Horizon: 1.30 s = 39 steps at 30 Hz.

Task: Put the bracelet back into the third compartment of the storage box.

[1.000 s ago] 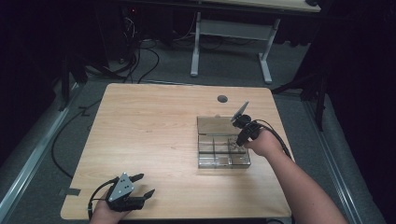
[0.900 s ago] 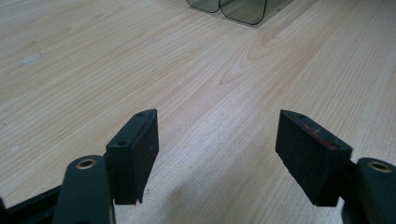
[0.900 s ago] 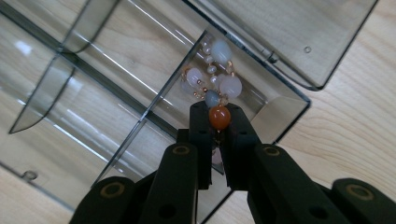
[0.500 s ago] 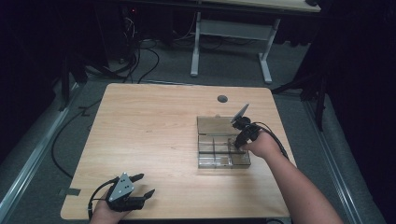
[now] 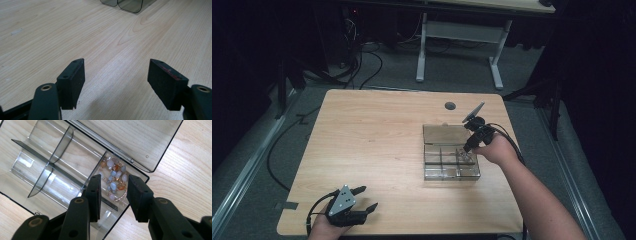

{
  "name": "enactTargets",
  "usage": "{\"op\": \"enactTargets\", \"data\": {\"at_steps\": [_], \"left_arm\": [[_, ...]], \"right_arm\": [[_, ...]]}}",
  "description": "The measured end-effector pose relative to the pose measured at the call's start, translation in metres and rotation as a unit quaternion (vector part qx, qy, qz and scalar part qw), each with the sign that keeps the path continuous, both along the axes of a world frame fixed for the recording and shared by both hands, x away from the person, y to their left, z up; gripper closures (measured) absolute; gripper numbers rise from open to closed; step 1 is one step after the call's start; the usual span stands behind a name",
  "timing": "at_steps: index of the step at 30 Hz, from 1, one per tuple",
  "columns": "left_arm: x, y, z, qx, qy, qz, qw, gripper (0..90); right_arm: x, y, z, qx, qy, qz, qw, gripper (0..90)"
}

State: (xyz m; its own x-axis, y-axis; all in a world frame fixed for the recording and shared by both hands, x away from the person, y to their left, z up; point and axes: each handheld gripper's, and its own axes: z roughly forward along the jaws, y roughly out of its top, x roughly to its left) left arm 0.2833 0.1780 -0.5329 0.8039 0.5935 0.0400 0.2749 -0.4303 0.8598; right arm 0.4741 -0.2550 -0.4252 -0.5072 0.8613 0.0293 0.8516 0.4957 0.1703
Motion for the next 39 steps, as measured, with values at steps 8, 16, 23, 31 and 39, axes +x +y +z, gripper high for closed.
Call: {"op": "enactTargets", "data": {"at_steps": [8, 16, 23, 31, 39], "left_arm": [[0.0, 0.0, 0.0, -0.002, 0.001, 0.001, 1.0, 30.9], [0.0, 0.0, 0.0, 0.0, 0.002, 0.0, 1.0, 30.8], [0.0, 0.0, 0.0, 0.001, 0.002, 0.001, 1.0, 30.8], [0.0, 0.0, 0.0, -0.001, 0.001, 0.002, 1.0, 30.8], [0.0, 0.0, 0.0, -0.002, 0.001, 0.002, 1.0, 30.6]], "right_arm": [[-0.005, -0.006, -0.01, 0.001, 0.006, -0.006, 1.0, 65.3], [-0.016, -0.017, -0.008, 0.006, -0.005, -0.017, 0.9998, 66.7], [-0.028, -0.029, -0.007, 0.014, -0.016, -0.026, 0.9994, 67.6], [-0.037, -0.041, -0.009, 0.01, -0.018, -0.031, 0.9993, 67.9], [-0.048, -0.053, -0.012, 0.02, -0.027, -0.044, 0.9985, 68.7]]}}
